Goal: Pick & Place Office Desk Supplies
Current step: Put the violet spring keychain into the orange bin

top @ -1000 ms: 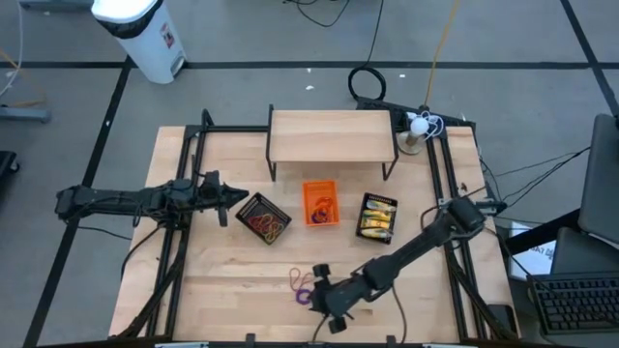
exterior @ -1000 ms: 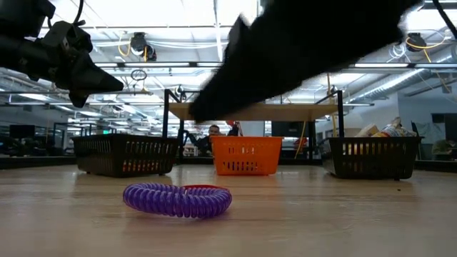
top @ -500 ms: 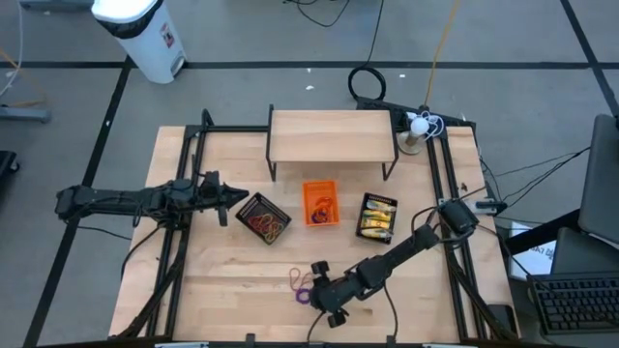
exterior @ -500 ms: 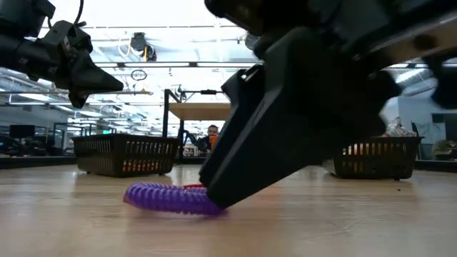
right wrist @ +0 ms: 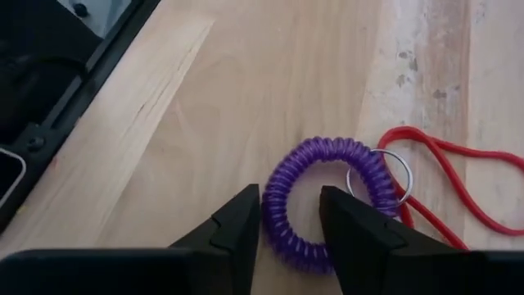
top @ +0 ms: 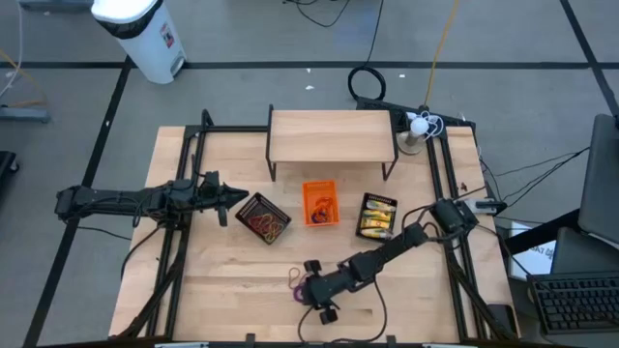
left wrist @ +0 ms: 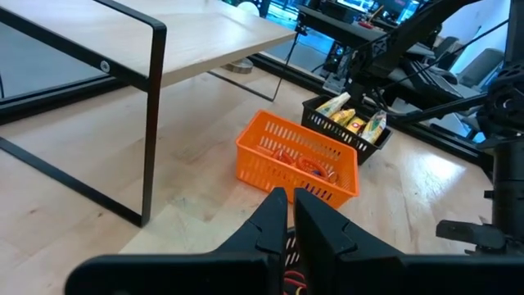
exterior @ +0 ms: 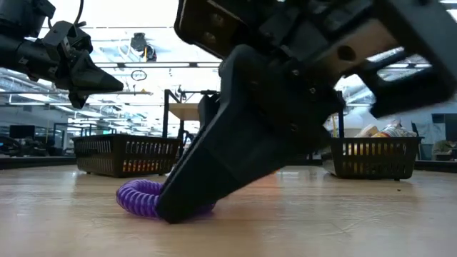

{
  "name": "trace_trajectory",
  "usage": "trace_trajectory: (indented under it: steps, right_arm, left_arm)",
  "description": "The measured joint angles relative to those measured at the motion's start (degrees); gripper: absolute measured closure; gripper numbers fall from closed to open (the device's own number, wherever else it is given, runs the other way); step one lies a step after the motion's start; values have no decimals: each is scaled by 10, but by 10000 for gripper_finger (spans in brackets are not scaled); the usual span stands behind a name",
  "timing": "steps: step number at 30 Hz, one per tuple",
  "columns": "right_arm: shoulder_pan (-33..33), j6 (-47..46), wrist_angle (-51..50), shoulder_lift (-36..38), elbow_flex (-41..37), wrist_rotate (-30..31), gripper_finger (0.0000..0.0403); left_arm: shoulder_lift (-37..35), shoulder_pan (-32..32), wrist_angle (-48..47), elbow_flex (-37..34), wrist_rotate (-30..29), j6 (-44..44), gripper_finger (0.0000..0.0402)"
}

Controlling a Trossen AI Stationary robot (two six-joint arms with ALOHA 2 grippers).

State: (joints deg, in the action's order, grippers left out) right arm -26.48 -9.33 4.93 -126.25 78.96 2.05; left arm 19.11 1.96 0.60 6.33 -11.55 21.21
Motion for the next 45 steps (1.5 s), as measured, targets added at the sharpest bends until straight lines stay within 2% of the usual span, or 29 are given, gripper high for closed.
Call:
trace_trajectory:
  steps: [2, 6, 8, 13, 16, 22, 30, 36, 45]
  right_arm:
    - [7, -13, -19, -1, 0, -9, 298]
    - [15, -22, -59, -2, -1, -20, 368]
    - [18, -19, -65, -2, -1, -38, 387]
    - [18, 2, -69, 29, -2, -39, 390]
    - [16, 27, -94, 78, -8, -36, 396]
    - [17, 66, -73, 198, -3, -6, 400]
    - [35, 136, -56, 346, -49, -4, 402]
    - [71, 158, 49, 487, -168, -9, 402]
    - [156, 117, 214, 716, -425, -6, 402]
  left_arm:
    - [0, 0, 0, 0, 0, 0, 378]
    - [0, 0, 0, 0, 0, 0, 378]
    - [0, 0, 0, 0, 0, 0, 378]
    - [0, 0, 0, 0, -3, 0, 378]
    - [0, 0, 0, 0, -3, 0, 378]
    - [0, 0, 6, 1, -16, -11, 378]
    - [0, 0, 14, 1, -16, -24, 378]
    - [0, 0, 14, 1, -16, -25, 378]
    - [0, 0, 14, 1, -39, -45, 378]
